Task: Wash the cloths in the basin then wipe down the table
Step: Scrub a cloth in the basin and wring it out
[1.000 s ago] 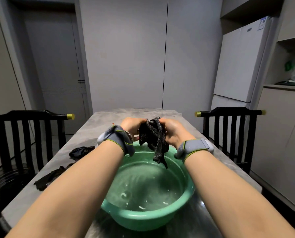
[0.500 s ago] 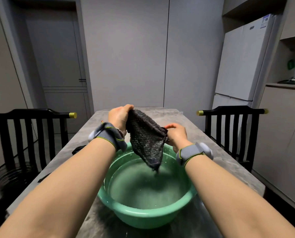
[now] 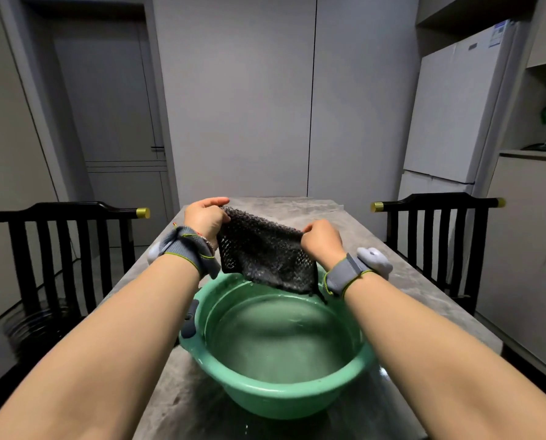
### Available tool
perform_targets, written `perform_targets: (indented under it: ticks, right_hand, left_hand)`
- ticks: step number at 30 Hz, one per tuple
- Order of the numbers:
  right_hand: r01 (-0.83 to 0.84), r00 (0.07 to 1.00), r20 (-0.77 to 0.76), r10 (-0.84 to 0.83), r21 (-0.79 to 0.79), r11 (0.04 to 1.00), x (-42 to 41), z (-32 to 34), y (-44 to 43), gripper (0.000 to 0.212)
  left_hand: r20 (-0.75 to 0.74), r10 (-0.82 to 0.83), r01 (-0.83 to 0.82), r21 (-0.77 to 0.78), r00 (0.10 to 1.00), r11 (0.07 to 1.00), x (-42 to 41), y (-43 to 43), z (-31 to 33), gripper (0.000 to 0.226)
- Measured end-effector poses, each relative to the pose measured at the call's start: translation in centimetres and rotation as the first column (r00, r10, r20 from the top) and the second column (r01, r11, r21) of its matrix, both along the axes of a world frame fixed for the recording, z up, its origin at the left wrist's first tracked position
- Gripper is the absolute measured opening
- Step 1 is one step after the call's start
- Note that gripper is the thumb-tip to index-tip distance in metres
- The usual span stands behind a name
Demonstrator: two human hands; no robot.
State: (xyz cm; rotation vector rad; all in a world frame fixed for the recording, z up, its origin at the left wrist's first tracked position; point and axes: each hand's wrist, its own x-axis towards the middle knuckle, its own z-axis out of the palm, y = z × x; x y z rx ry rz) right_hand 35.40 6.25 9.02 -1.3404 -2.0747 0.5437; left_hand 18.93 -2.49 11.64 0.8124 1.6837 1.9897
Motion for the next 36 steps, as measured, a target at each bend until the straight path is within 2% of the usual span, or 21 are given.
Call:
perform_targets:
  ticks: [3, 5, 8, 9, 12, 14, 16, 18, 19, 21, 23, 24, 26, 27, 28, 29, 31, 32, 33, 34, 36]
  right_hand:
    - [0.023, 1.000, -0.011, -0.023, -0.007, 1.000, 0.1, 0.3, 0.5, 0.031]
    - [0.038, 0.996, -0.082, -0.043, -0.053, 0.998, 0.1, 0.1, 1.1, 0.033]
    - [-0.061, 0.940, -0.342, -0.011, -0.200, 0.978, -0.7, -0.7, 1.6, 0.041]
    - [-0.103, 0.905, -0.425, -0.006, -0.233, 0.967, -1.0, -1.0, 2.0, 0.037]
    - [-0.157, 0.807, -0.586, -0.079, -0.341, 0.927, -1.3, -2.5, 4.1, 0.007]
    - [-0.177, 0.784, -0.613, -0.099, -0.373, 0.911, -0.6, -1.6, 2.9, 0.012]
    - [-0.140, 0.788, -0.597, -0.149, -0.409, 0.902, -0.4, -1.5, 3.3, 0.021]
    - [-0.204, 0.718, -0.664, -0.209, -0.488, 0.849, -0.9, -2.5, 5.1, 0.018]
    - [-0.238, 0.683, -0.693, -0.233, -0.512, 0.826, -1.4, -2.9, 6.2, 0.025]
    - [-0.307, 0.640, -0.732, -0.235, -0.523, 0.795, -1.1, -1.9, 4.2, 0.031]
    - [-0.370, 0.646, -0.738, -0.193, -0.524, 0.767, -0.4, 0.1, 0.2, 0.019]
    - [-0.420, 0.660, -0.737, -0.142, -0.520, 0.744, -0.1, 0.3, -1.1, 0.020]
    - [-0.503, 0.689, -0.725, 0.005, -0.473, 0.723, 0.3, 0.5, -2.6, 0.020]
    - [-0.524, 0.685, -0.726, 0.052, -0.442, 0.729, 0.8, 0.3, -2.8, 0.020]
    - [-0.540, 0.666, -0.741, 0.083, -0.403, 0.739, 1.3, 0.2, -2.8, 0.020]
    - [-0.546, 0.647, -0.757, 0.095, -0.373, 0.750, 1.5, 0.2, -2.6, 0.020]
    - [-0.513, 0.606, -0.793, 0.055, -0.337, 0.790, 3.3, 0.3, -1.6, 0.020]
    - [-0.510, 0.581, -0.813, 0.031, -0.334, 0.793, 3.8, 0.4, -1.5, 0.021]
    - [-0.507, 0.566, -0.824, 0.012, -0.337, 0.793, 4.7, 0.6, -1.2, 0.023]
    - [-0.507, 0.558, -0.830, -0.003, -0.343, 0.791, 5.9, 0.4, -0.8, 0.024]
    - [-0.511, 0.545, -0.838, -0.031, -0.362, 0.780, 7.7, 0.0, -0.3, 0.027]
  left_hand:
    - [-0.223, 0.021, -0.055, -0.148, 0.975, 0.987, -0.8, -0.5, -0.1, 0.043]
    - [-0.427, 0.046, -0.167, -0.250, 0.903, 0.954, -1.0, -0.8, -0.2, 0.033]
    - [-0.593, 0.047, -0.307, -0.346, 0.804, 0.887, -1.1, -1.4, -0.3, 0.015]
    - [-0.594, 0.042, -0.320, -0.372, 0.803, 0.871, -1.2, -1.4, -0.4, 0.023]
    - [-0.508, 0.013, -0.253, -0.407, 0.861, 0.878, -1.6, -1.5, -1.0, 0.040]
    - [-0.391, -0.008, -0.162, -0.398, 0.920, 0.903, -1.3, -1.6, -1.3, 0.042]
    - [-0.204, -0.026, -0.051, -0.361, 0.979, 0.931, -0.7, -2.0, -1.3, 0.037]
    - [-0.030, -0.043, 0.032, -0.318, 0.999, 0.947, 0.6, -2.2, -1.3, 0.026]
    - [0.003, -0.052, 0.050, -0.309, 0.999, 0.950, 1.2, -2.1, -1.1, 0.020]
    - [0.029, -0.077, 0.082, -0.292, 0.997, 0.953, 2.9, -2.0, -0.9, 0.021]
    - [0.078, -0.136, 0.152, -0.258, 0.988, 0.954, 4.4, -1.6, -0.5, 0.027]
    - [0.090, -0.216, 0.232, -0.245, 0.972, 0.942, 5.3, -1.4, -0.4, 0.027]
    - [0.063, -0.436, 0.434, -0.297, 0.898, 0.851, 7.1, -1.4, 0.2, 0.030]
    - [0.034, -0.523, 0.502, -0.336, 0.852, 0.797, 7.9, -1.3, 0.3, 0.034]
    - [0.008, -0.548, 0.515, -0.353, 0.836, 0.781, 8.4, -1.2, 0.4, 0.036]
    - [-0.029, -0.516, 0.476, -0.343, 0.856, 0.809, 8.3, -1.1, 0.5, 0.035]
    - [-0.163, -0.339, 0.275, -0.323, 0.926, 0.906, 8.3, -0.2, 0.0, 0.030]
    - [-0.221, -0.245, 0.166, -0.323, 0.944, 0.932, 7.8, -0.1, -0.3, 0.029]
    - [-0.213, -0.242, 0.156, -0.352, 0.947, 0.923, 7.8, 0.2, -0.7, 0.027]
    - [-0.151, -0.322, 0.235, -0.419, 0.934, 0.877, 8.4, 0.8, -1.4, 0.025]
    - [0.034, -0.514, 0.452, -0.531, 0.857, 0.717, 10.0, 1.3, -2.4, 0.024]
